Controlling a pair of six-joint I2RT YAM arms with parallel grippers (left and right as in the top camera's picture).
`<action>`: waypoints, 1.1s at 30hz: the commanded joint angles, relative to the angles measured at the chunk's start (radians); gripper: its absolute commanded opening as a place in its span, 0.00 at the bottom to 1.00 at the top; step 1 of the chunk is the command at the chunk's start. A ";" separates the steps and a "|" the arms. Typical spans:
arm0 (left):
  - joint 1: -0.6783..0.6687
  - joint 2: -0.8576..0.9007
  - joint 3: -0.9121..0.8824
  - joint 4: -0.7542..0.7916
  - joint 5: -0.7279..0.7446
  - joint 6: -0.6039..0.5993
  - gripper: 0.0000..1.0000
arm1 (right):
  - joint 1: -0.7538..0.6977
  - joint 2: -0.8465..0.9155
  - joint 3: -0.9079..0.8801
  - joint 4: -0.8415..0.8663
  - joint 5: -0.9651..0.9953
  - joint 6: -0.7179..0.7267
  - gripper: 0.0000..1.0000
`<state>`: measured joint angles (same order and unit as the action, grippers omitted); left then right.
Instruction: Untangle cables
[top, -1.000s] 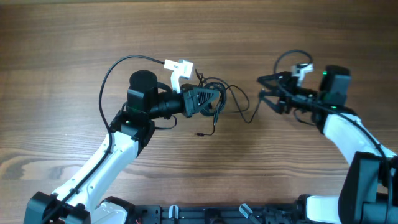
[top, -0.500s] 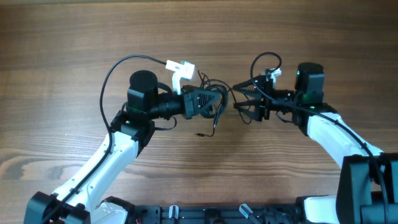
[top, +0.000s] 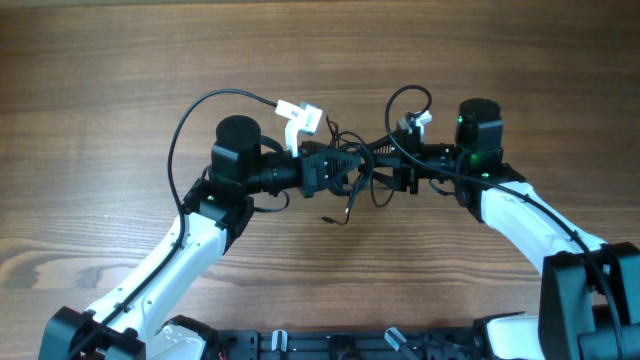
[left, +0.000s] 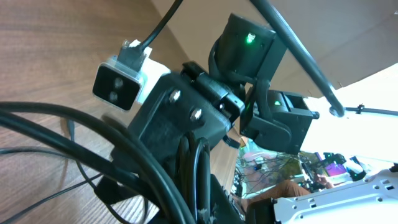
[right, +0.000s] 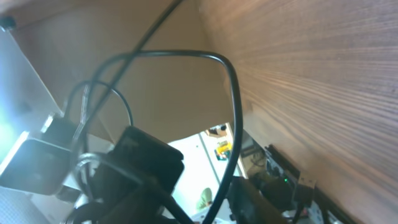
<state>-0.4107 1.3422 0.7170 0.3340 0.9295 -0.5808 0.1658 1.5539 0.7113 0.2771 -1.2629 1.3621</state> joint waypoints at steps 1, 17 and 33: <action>-0.004 -0.022 0.003 0.063 0.016 0.026 0.04 | 0.035 0.019 0.005 0.002 0.006 0.027 0.16; -0.004 -0.022 0.003 0.096 0.290 0.021 0.04 | -0.106 0.020 0.004 -0.213 0.926 -0.413 0.04; -0.004 -0.022 0.003 0.096 0.293 0.028 0.04 | -0.418 0.020 0.004 -0.365 1.210 -0.503 0.57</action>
<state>-0.4255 1.4006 0.6926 0.3904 0.9985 -0.5842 -0.0807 1.5124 0.7410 -0.0872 -0.5461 0.8417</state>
